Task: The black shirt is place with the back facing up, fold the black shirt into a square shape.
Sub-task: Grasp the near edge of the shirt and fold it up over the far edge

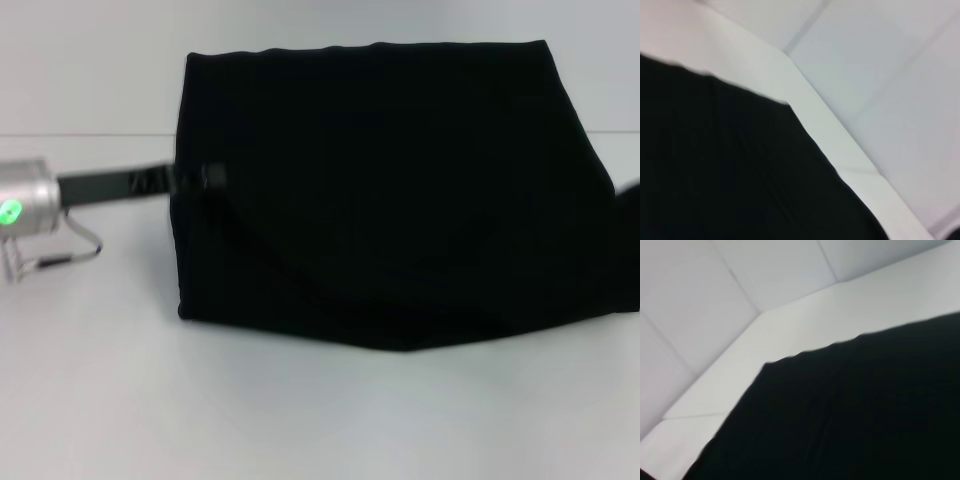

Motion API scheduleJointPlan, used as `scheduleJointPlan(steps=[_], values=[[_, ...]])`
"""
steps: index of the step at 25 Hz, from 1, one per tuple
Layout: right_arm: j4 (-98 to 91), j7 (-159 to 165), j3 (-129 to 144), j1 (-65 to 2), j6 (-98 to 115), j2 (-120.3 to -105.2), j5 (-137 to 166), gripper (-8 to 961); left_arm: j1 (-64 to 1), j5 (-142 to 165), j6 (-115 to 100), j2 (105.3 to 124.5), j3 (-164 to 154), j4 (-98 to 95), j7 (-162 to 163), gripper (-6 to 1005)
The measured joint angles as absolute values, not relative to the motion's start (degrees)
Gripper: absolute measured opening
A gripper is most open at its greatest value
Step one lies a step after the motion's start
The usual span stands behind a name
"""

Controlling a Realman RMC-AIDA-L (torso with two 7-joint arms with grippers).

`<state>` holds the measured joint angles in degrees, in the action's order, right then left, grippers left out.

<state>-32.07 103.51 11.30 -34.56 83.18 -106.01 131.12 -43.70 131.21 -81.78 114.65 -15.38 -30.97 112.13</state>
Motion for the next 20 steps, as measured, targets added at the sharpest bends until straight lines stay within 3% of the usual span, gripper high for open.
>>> scheduleJointPlan(steps=[13,20], values=[[-26.83,107.93,23.44,-47.04,53.94,-106.89,131.05,42,-54.92,128.41,-51.33,114.95,-16.6,-22.68,103.37,154],[-22.41,106.42,26.74,-48.89,43.95,-108.48,130.99,45,-55.18,128.27,-44.79,116.14,-16.67,-20.59,102.0,177]])
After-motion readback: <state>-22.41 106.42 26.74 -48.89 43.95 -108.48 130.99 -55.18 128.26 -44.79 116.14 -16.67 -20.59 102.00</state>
